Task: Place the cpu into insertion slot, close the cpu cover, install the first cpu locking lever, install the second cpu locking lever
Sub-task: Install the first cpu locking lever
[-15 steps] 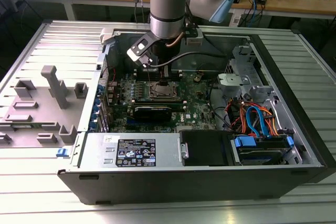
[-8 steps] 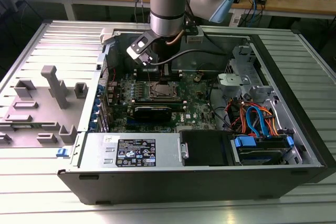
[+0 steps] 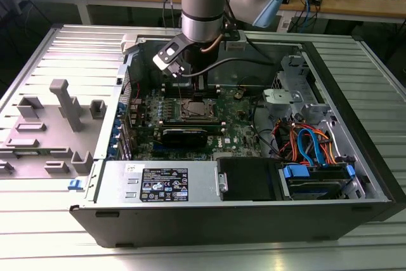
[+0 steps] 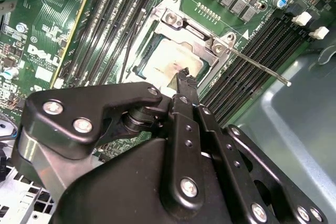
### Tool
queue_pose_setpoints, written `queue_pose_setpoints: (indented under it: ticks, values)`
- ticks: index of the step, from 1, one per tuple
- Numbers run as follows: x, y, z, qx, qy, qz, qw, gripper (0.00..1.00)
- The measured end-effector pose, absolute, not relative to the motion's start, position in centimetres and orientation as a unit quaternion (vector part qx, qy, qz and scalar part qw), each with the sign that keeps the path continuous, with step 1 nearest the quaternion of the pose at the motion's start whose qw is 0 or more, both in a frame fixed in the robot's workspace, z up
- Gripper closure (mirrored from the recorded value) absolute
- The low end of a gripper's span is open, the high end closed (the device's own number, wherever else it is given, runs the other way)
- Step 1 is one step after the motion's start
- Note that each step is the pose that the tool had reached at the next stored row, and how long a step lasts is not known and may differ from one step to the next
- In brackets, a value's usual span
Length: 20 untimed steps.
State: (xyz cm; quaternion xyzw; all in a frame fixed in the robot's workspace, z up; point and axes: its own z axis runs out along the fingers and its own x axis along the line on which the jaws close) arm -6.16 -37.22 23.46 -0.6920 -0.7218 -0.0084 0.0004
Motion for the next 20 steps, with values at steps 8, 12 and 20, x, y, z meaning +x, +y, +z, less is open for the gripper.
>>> queue_pose_setpoints:
  ticks: [8, 12, 20]
  values:
    - [-6.16, -37.22, 24.02, -0.692, -0.722, -0.008, 0.0, 0.89]
    - [-6.16, -37.22, 24.25, -0.692, -0.722, -0.008, 0.0, 0.89]
    - [-6.16, -37.22, 24.33, -0.692, -0.722, -0.008, 0.0, 0.89]
